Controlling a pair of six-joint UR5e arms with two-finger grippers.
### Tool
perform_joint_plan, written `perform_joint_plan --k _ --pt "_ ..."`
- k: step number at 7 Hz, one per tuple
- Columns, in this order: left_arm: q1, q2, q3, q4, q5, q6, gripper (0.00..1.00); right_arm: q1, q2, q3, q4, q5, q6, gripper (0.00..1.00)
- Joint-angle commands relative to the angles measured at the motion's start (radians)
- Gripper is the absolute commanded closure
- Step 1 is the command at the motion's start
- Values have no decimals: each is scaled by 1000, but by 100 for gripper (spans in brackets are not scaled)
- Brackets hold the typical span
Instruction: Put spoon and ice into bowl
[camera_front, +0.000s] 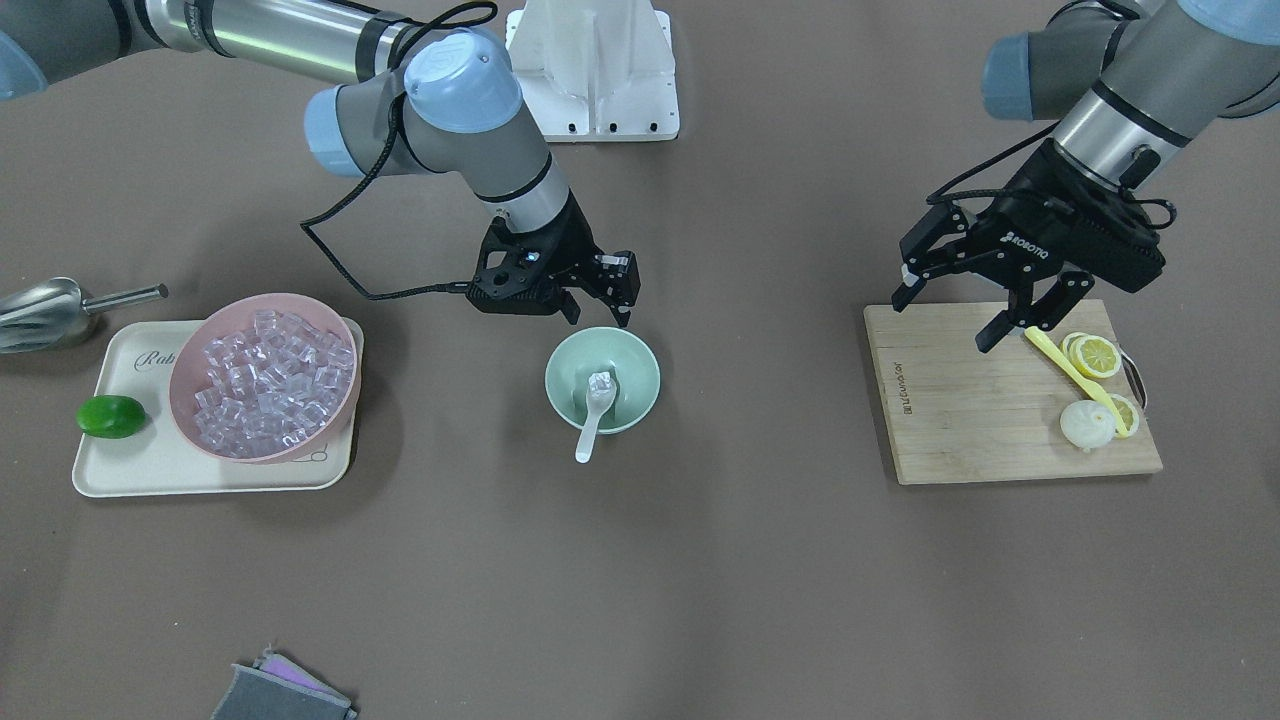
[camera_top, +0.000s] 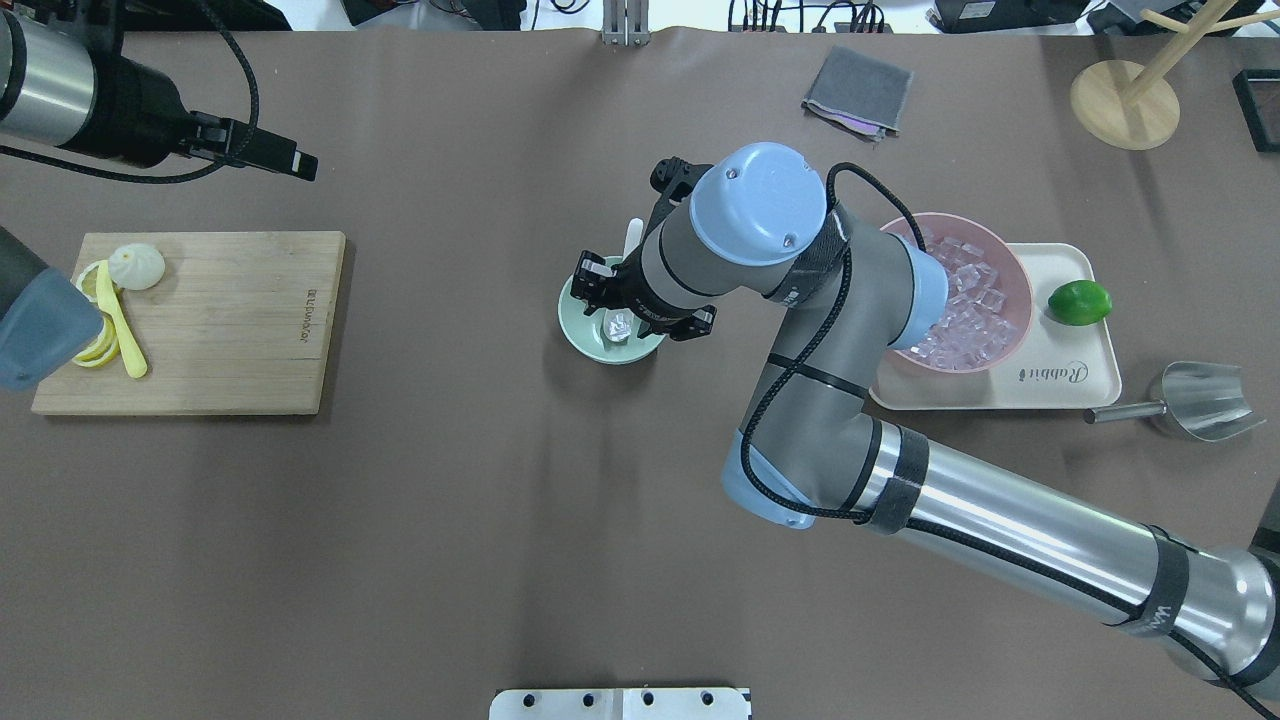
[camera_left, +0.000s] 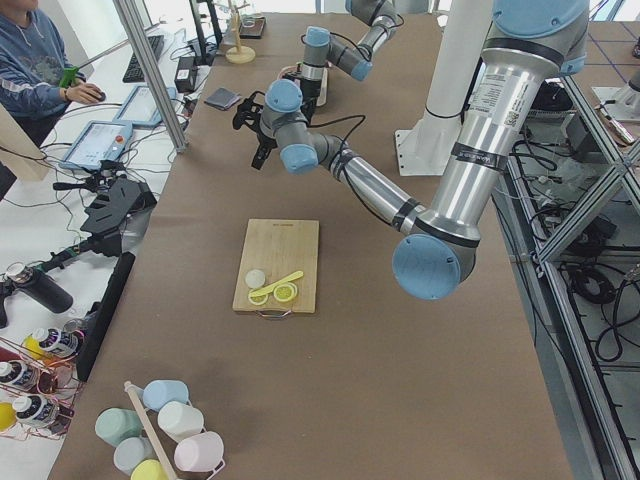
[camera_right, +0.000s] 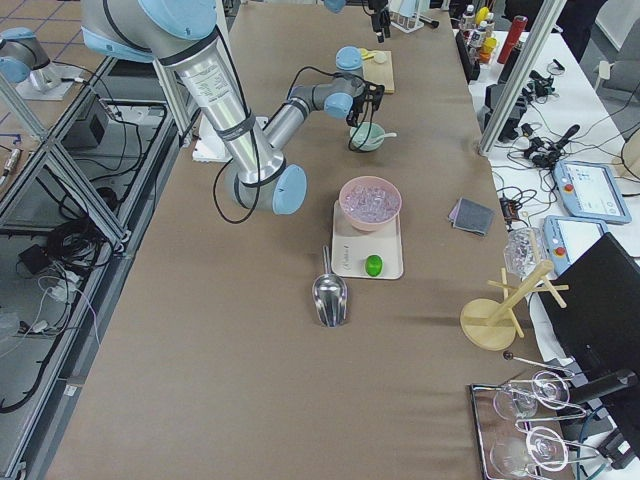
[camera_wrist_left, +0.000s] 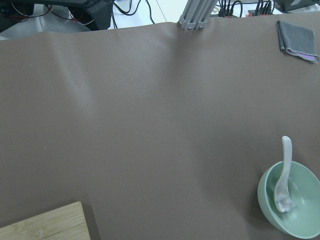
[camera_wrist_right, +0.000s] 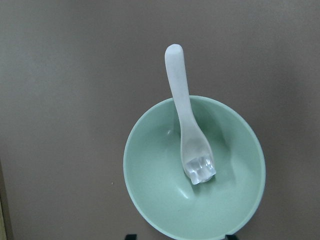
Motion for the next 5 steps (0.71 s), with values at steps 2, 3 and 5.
perform_joint_plan --k 2,3,5 --pt "-31 12 -74 143 -11 17 4 232 -258 191 -2 223 -185 31" --pt "-60 24 -88 189 -34 20 4 325 -346 215 -1 287 -332 30" --pt "-126 158 -86 189 -85 235 4 547 -525 231 -1 434 -669 0"
